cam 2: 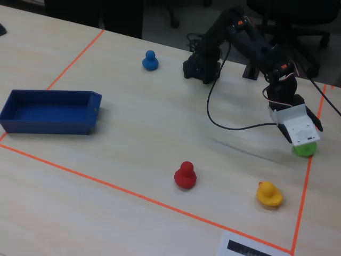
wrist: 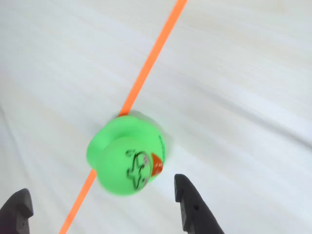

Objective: Grasp green duck and put it into box.

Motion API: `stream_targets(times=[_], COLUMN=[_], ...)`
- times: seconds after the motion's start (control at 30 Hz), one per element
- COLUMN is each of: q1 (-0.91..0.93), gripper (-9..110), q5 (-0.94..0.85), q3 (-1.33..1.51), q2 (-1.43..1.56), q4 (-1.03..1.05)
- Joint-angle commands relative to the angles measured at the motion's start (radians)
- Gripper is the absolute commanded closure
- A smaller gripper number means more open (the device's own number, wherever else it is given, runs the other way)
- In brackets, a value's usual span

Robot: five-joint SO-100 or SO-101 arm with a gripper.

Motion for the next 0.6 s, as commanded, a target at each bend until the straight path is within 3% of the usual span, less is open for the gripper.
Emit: stream_targets(times=[0.0, 0.57], q1=[-0.011, -0.029], gripper=[63, 62], q5=[0.015, 0.091], q3=[-0.075, -0.144], q2=[-0.015, -0.121], q4=[-0.014, 0.002])
